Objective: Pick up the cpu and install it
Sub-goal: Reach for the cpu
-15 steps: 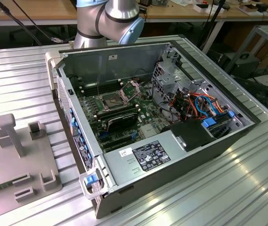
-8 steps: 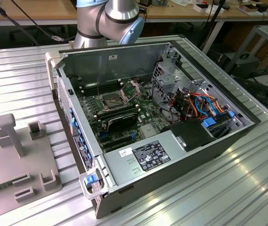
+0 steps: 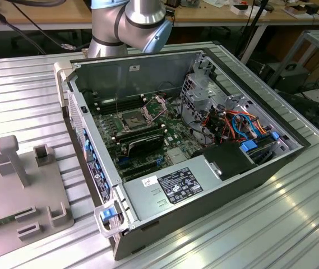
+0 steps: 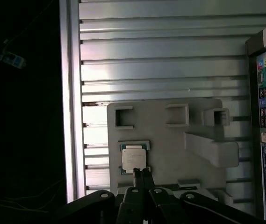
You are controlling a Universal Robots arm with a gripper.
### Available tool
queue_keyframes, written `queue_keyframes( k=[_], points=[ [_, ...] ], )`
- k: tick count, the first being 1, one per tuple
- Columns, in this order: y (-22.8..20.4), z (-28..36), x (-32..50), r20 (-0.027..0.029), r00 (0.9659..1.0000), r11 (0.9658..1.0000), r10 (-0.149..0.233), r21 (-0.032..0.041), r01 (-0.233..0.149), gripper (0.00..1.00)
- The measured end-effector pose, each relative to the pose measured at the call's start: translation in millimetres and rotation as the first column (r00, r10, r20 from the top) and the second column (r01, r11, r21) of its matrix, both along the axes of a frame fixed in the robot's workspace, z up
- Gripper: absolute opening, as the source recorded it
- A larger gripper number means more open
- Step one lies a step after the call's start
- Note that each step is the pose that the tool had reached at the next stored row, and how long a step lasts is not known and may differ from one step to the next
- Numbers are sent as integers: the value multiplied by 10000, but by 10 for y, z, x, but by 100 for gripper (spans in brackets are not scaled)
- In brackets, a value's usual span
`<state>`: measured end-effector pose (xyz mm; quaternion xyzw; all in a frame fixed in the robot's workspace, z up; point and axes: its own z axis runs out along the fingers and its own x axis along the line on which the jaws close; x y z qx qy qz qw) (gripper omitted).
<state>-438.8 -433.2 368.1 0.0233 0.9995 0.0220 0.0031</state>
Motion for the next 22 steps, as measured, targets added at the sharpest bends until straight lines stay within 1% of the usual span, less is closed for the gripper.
queue_keyframes(
  k=[4,8,10,16,18,22],
  points=[
    [-13,-75,-2,-81,10000,10000,9,0,-9,11],
    [-20,-143,-3,-126,9999,10000,22,-1,-22,11],
    [-21,-162,-2,-134,9999,10000,28,-1,-28,11],
    [-21,-173,-2,-129,9999,10000,29,4,-29,11],
    [-21,-205,-3,-132,9999,10000,28,2,-28,11],
    [-23,-291,-2,-133,9999,10000,29,1,-29,11]
  ],
)
